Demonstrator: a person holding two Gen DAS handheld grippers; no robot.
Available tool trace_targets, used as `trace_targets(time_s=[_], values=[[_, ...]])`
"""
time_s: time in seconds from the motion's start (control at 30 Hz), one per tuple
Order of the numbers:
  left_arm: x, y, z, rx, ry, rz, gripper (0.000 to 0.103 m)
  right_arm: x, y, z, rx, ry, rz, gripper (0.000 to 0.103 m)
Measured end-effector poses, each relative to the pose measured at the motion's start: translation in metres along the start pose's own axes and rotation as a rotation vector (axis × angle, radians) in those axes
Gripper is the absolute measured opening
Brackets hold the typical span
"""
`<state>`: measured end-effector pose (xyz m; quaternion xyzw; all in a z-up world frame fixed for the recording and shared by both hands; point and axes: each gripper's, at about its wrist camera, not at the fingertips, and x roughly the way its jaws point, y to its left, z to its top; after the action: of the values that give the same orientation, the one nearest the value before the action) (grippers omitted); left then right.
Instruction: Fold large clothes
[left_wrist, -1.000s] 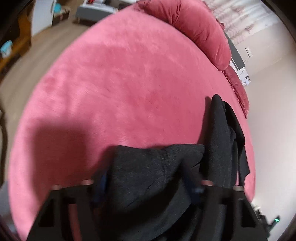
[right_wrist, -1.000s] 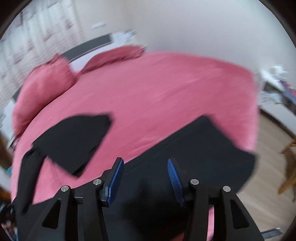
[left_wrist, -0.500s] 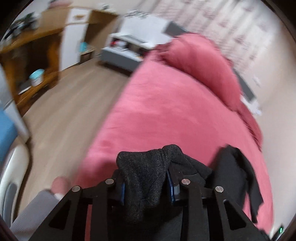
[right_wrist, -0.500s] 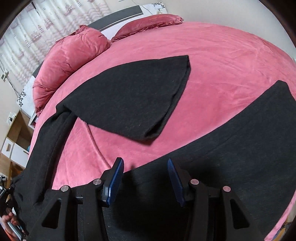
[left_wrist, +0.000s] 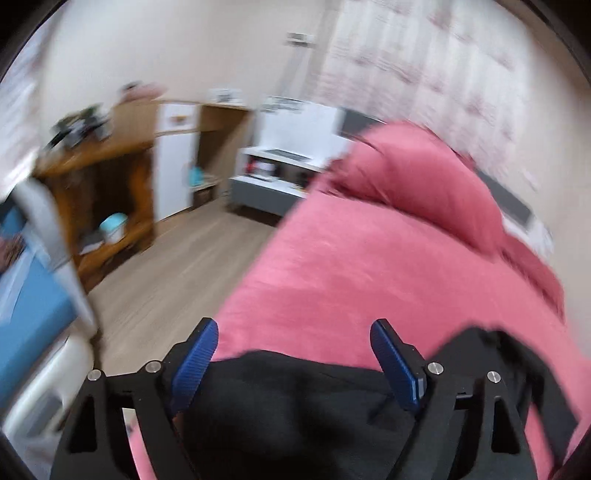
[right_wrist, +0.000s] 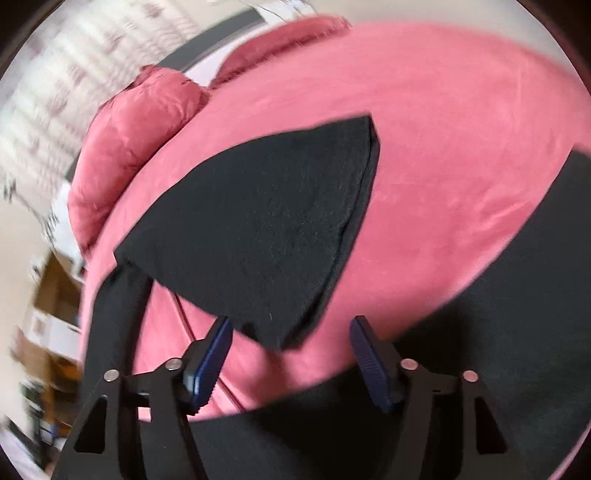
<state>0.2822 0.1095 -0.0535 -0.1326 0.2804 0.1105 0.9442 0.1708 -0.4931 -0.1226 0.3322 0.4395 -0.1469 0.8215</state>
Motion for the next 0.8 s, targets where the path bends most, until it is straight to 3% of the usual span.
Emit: trace_targets(time_s=[0.07,0.17,0.23,0.27,0.33,0.47,0.63,0.8], values=[[0.019,-0.014,-0.012,0.087,0.064,-0.003,0.084,0.016,-0.008,0.009,0.075,0.022,-0.007,0.068],[0.051,-0.019,-0.043,0.176,0.177,0.004,0.084,0.02,-0.005,0.018,0.109,-0.02,0.017,0.068],[0.062,-0.018,-0.066,0.217,0.2,0.003,0.083,0.025,0.004,0.023,0.051,0.015,-0.013,0.043],[0.061,-0.017,-0.066,0.214,0.194,-0.003,0.084,0.028,0.01,0.027,0.006,0.039,-0.041,0.016],[0.065,-0.018,-0.064,0.214,0.201,-0.004,0.085,0.024,0.012,0.039,-0.025,0.058,0.004,0.011],[0.068,-0.02,-0.065,0.219,0.198,-0.002,0.085,-0.019,0.008,0.083,0.002,-0.086,0.048,0.01],[0.062,-0.019,-0.064,0.212,0.195,-0.015,0.085,-0.094,-0.018,0.144,0.162,-0.31,0.119,0.007],[0.058,-0.012,-0.057,0.185,0.214,-0.128,0.089,-0.163,-0.043,0.181,0.224,-0.481,0.096,0.0]])
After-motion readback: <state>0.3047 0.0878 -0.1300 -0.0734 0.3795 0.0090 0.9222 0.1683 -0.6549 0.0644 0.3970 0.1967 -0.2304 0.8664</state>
